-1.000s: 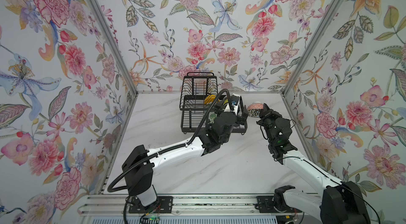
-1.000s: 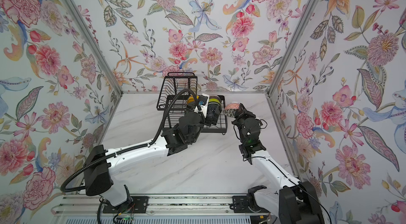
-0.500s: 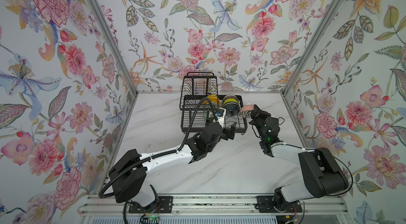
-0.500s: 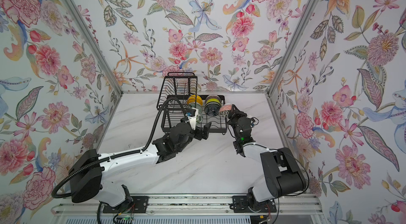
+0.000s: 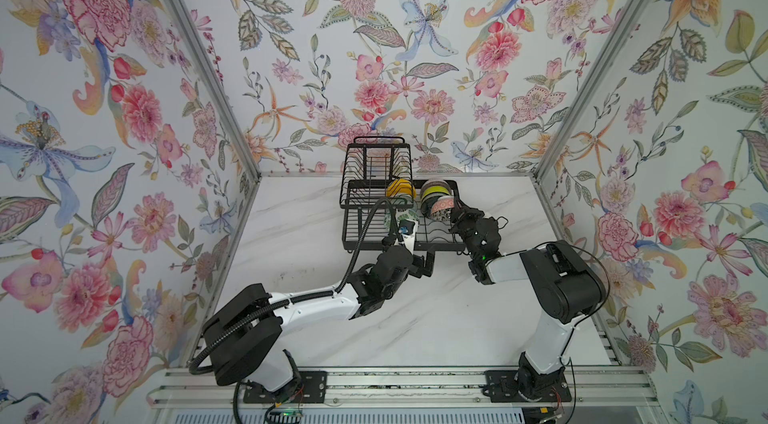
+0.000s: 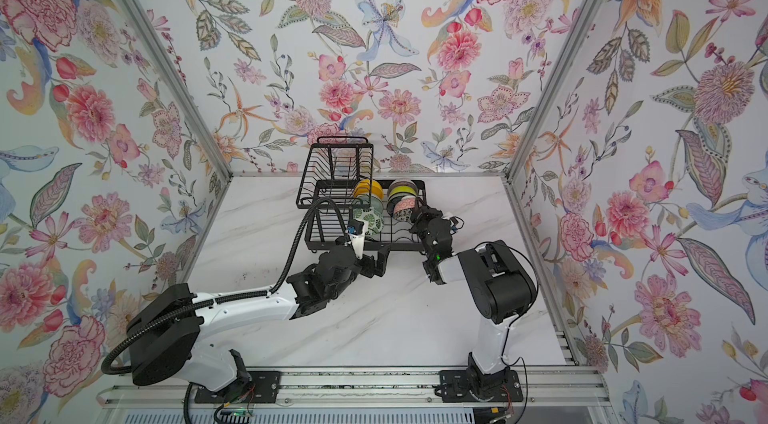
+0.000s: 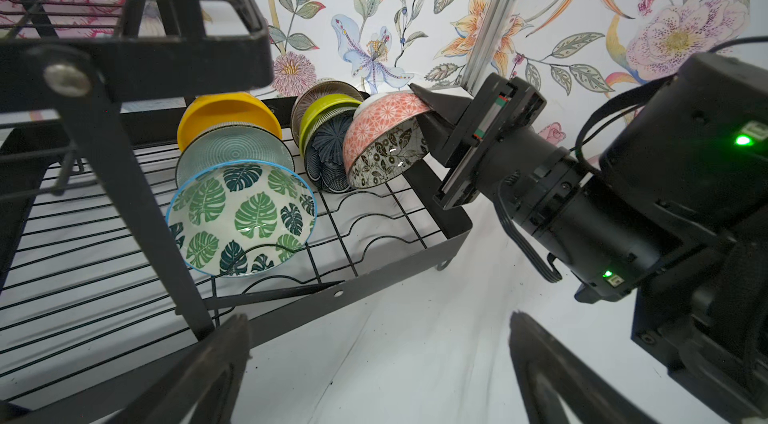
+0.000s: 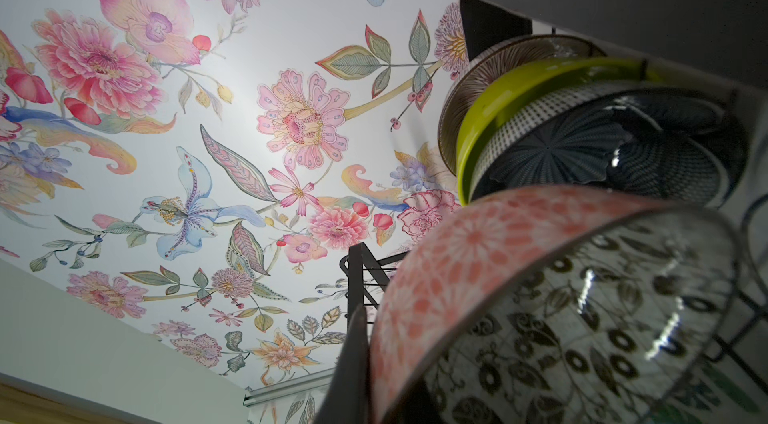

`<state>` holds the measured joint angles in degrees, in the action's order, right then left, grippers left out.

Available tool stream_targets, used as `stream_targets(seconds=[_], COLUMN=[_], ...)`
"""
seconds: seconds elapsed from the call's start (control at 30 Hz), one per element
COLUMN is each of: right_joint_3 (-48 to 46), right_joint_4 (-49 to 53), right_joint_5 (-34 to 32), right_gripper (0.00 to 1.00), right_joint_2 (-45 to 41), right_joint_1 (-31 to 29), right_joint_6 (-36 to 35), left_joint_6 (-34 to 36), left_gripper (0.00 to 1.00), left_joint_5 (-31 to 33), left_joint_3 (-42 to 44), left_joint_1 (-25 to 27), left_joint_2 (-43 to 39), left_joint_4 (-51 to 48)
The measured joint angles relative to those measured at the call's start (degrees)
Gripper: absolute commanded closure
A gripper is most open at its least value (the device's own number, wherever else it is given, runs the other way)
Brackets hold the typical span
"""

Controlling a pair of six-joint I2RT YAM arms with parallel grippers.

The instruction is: Load the bowls into the dish rack

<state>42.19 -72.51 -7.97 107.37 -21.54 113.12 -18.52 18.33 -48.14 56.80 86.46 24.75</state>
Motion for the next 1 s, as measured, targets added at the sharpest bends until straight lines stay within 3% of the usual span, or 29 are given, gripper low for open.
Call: stream_targets(seconds=[0.5,1.0], right_joint_3=[5.16,5.18], right_joint_4=[-6.38,-9.31], right_joint_5=[-3.41,-6.25], right_gripper=[1.00,1.00], right_joint_2=[10.27,12.59], right_joint_1=[-3.23,-3.52], right_joint_6=[2.40,3.52], left_joint_6=[0.00,0.00], left_gripper=[0.01,0.01], left_joint_5=[-2.14,-3.39], left_joint_3=[1.57,2.14], left_joint_1=[-3.67,-4.74], left_joint_2=[-2.69,-4.28], left_joint_4=[-0.66,-1.66])
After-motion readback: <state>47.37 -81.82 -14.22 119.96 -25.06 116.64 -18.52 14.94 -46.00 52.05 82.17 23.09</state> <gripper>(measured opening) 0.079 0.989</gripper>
